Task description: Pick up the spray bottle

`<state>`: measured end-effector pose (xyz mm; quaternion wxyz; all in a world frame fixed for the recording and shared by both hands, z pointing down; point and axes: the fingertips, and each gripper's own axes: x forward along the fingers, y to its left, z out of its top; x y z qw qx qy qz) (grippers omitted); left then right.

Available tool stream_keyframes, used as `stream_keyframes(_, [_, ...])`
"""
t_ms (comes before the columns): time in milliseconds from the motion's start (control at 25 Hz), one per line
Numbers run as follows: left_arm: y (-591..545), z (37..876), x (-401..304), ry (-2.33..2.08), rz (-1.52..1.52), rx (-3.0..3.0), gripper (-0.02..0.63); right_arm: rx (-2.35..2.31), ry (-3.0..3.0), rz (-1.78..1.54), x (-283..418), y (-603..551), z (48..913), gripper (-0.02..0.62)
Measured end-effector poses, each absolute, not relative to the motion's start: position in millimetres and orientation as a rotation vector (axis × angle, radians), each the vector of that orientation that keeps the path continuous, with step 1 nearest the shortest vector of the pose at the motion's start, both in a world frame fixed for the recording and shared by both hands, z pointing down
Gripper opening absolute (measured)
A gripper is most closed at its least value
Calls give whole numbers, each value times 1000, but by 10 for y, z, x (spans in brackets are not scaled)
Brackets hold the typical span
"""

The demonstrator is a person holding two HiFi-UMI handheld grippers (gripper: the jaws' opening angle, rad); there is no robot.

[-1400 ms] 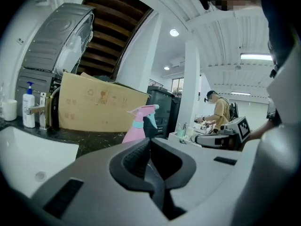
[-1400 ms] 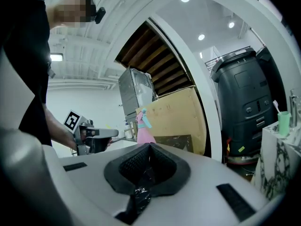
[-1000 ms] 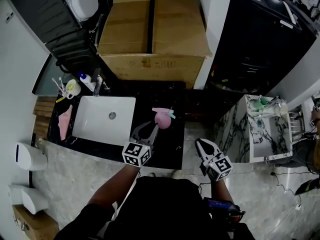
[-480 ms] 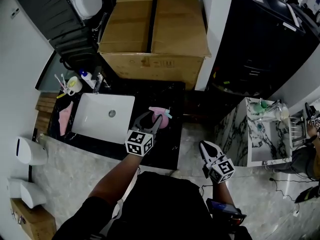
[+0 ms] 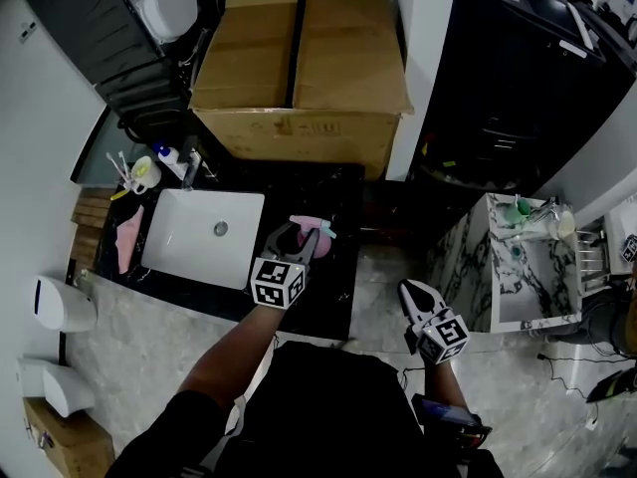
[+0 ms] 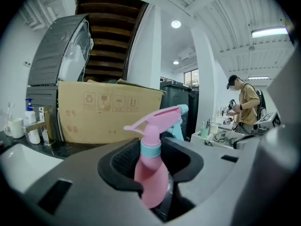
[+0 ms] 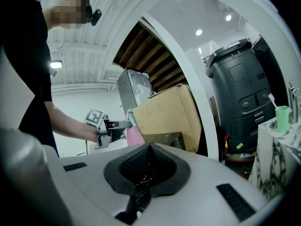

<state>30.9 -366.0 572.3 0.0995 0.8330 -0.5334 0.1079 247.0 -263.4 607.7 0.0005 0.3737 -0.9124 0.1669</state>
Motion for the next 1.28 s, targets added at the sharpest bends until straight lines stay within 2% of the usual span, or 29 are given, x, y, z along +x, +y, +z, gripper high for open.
stream_keyframes(600, [-3379,5563,149,-1624,262,2458,138,1080,-2894,545,2248,-2685,6110,26])
stream_keyframes(1280, [-2664,5391,-681,-1744,172,2363,137,918,-2927,472,1497,-2475,5904,26])
